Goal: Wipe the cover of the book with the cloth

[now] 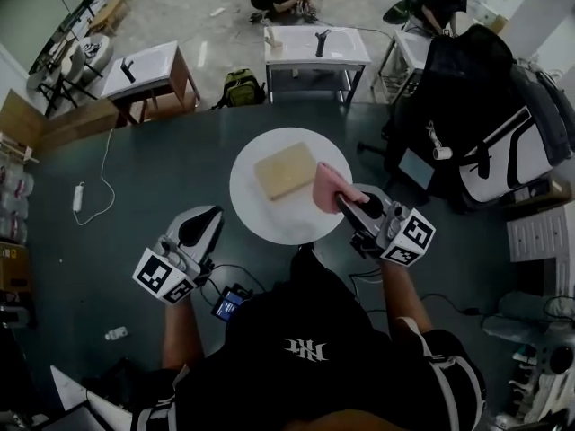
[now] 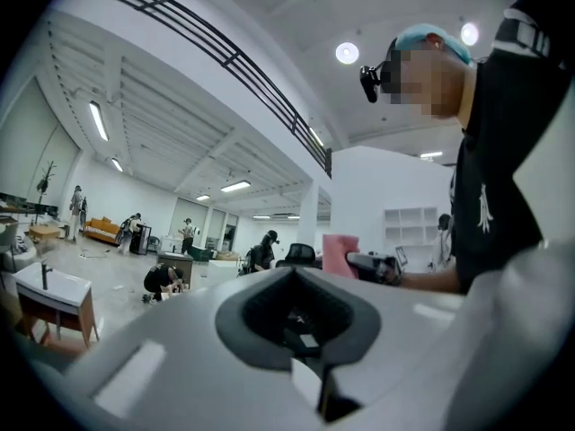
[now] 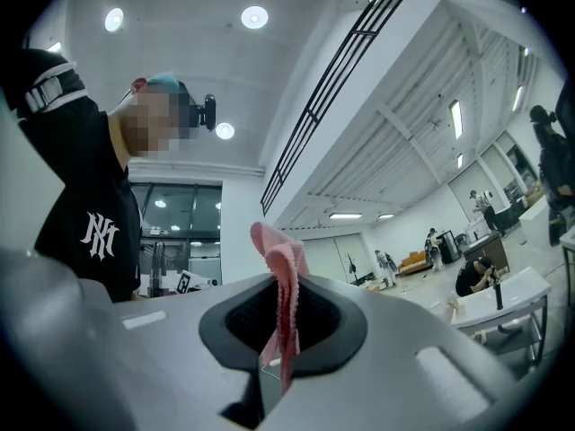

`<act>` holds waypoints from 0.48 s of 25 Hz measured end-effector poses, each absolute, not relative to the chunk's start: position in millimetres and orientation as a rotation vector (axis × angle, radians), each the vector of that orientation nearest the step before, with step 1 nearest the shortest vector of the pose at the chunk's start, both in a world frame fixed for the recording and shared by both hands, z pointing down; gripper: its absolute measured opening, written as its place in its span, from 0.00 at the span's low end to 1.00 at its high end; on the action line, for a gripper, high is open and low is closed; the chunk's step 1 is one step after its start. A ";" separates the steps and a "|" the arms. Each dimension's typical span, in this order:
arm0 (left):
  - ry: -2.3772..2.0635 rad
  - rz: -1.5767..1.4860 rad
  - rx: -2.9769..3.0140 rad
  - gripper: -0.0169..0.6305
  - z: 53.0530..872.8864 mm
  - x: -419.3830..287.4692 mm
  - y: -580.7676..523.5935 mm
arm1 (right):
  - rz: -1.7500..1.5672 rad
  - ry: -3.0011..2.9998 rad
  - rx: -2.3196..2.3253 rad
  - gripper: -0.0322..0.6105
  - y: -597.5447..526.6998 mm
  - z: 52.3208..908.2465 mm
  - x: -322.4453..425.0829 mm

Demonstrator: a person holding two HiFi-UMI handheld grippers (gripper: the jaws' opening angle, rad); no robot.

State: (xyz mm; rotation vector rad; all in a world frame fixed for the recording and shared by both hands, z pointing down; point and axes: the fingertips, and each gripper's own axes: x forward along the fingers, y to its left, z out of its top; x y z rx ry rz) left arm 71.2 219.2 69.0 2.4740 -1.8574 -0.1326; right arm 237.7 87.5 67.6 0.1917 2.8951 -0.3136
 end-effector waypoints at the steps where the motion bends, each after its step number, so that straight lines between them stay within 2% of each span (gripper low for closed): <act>1: -1.853 -0.127 2.475 0.03 72.0 75.9 227.0 | -0.315 2.894 0.186 0.07 97.9 67.5 243.8; 12: -1.760 -0.119 2.534 0.02 76.5 137.4 279.9 | -0.305 2.896 0.271 0.07 176.4 61.3 278.5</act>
